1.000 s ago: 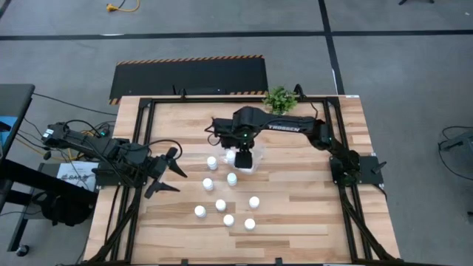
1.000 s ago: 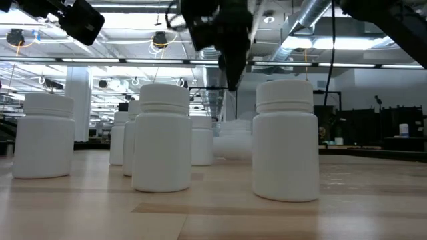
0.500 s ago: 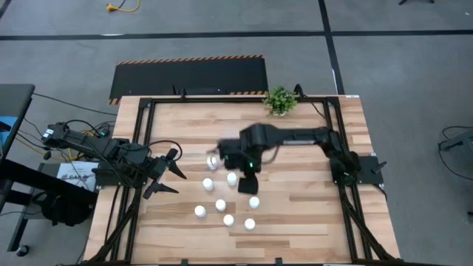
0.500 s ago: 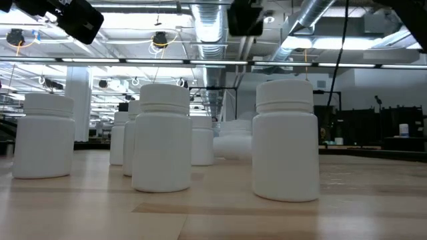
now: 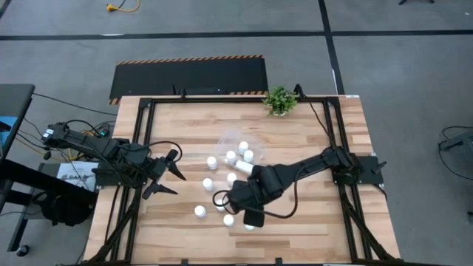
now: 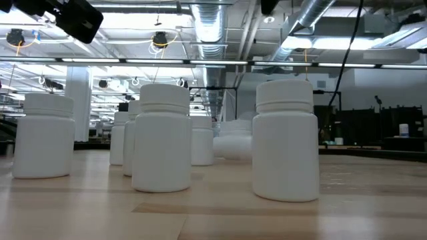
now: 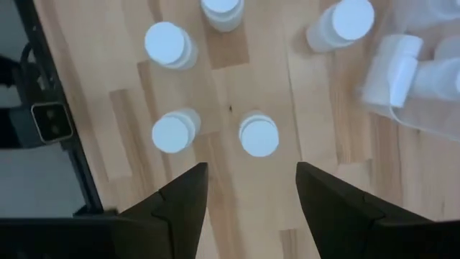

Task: Pick and place pill bottles into a basket
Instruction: Put the pill bottle into the bin

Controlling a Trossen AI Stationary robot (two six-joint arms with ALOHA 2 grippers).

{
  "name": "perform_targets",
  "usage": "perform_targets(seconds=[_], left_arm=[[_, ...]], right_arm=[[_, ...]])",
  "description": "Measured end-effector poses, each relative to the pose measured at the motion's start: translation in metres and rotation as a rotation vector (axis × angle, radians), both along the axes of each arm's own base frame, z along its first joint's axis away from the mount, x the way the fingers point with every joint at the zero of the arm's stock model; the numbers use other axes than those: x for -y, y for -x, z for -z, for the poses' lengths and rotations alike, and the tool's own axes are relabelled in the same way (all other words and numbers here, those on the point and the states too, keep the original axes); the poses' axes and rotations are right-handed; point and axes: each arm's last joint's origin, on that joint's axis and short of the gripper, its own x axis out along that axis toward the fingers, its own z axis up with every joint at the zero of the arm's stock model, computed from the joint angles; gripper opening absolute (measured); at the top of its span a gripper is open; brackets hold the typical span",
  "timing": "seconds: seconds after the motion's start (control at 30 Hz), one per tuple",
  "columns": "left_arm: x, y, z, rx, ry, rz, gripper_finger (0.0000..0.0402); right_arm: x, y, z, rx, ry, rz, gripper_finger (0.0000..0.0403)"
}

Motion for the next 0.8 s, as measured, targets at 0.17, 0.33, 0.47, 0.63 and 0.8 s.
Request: perform_targets(seconds=[0.17,0.33,0.47,0.63,0.8], left_arm=[[0.0,0.0,0.0,0.001,-0.001,0.0,0.0251],[0.0,0.0,0.0,0.001,-0.001,0.0,0.0251],[0.0,0.0,0.0,0.0,-0.001,0.0,0.0251],[0.0,0.0,0.0,-0.001,0.003,-0.002,0.0251],[0.0,0.0,0.0,-0.002,0.005,-0.003,0.0251]], right_arm=[[-0.005,-0.003,0.018,-0.02,0.01,0.031,0.0205],[-0.013,-0.003,0.043,-0.051,0.034,0.006,0.02],[-0.02,-0.001,0.058,-0.058,0.051,-0.031,0.0191],[-0.024,0.0,0.075,-0.073,0.062,-0.052,0.0192],[-0.024,0.0,0.08,-0.072,0.068,-0.069,0.0208]])
